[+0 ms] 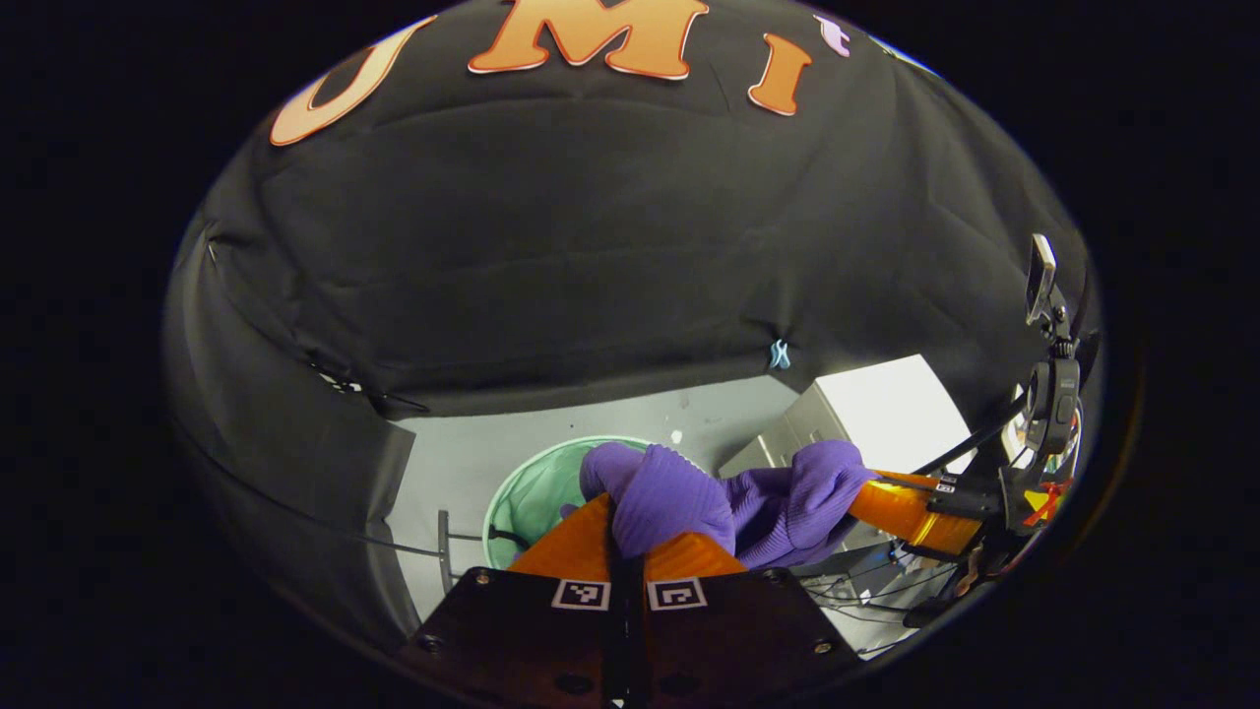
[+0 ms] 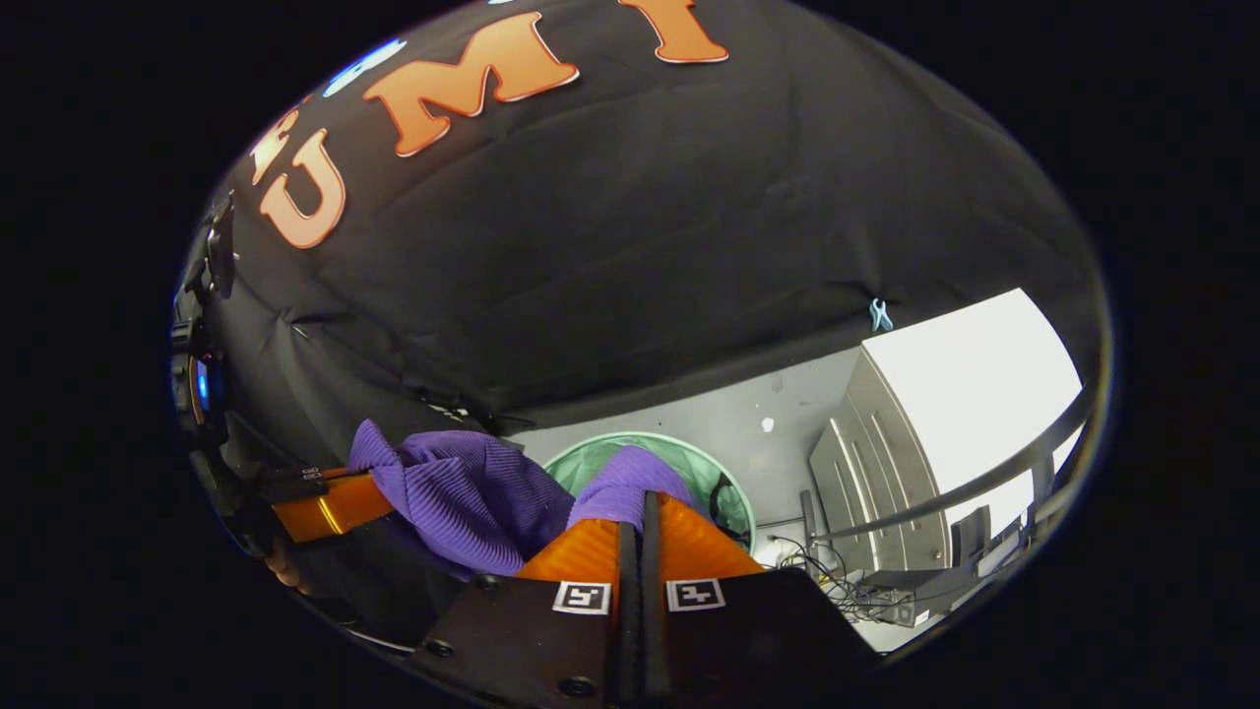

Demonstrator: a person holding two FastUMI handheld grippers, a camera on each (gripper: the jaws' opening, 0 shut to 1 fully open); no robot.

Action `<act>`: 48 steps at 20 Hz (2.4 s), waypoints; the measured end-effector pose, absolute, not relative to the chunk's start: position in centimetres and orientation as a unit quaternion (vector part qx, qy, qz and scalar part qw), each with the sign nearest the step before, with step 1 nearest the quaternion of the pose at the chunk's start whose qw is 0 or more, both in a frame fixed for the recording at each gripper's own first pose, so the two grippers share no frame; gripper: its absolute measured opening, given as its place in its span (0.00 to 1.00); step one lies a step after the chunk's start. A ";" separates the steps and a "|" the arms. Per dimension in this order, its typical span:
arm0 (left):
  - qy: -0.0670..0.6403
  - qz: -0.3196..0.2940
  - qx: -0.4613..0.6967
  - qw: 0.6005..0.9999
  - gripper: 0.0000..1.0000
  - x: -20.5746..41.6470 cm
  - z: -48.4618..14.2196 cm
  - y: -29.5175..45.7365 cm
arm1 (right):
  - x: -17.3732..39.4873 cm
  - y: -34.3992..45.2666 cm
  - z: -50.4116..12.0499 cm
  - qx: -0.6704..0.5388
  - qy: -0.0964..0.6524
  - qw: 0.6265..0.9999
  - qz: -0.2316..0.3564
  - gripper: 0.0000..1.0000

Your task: Grasp the clothes on the hanger with both hands and then place them into the laundry hamper below.

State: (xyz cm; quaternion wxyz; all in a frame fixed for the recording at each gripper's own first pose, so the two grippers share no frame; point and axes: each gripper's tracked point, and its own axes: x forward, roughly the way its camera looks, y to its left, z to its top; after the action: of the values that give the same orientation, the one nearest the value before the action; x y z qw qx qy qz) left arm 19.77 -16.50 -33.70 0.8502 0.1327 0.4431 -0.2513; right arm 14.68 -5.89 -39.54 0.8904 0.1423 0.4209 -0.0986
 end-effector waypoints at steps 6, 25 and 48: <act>0.504 -0.215 0.142 0.825 0.01 19.2 -39.5 -14.2 | 14.5 -5.6 -44.6 0.125 0.473 0.864 -0.115 0.08; 0.552 -0.163 0.120 0.809 0.58 18.9 -41.4 -11.3 | 14.2 -4.9 -46.2 0.125 0.487 0.855 -0.130 0.35; 0.421 -0.145 0.110 0.889 0.98 12.5 -29.8 -10.9 | 7.2 -7.4 -30.6 0.086 0.351 0.921 -0.143 0.99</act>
State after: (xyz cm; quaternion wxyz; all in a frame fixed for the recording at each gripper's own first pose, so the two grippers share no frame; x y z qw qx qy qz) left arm 12.48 -10.88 -29.85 0.8888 0.1101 0.4206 -0.1448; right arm 7.19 -7.43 -30.63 0.9213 0.0864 0.3513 -0.1427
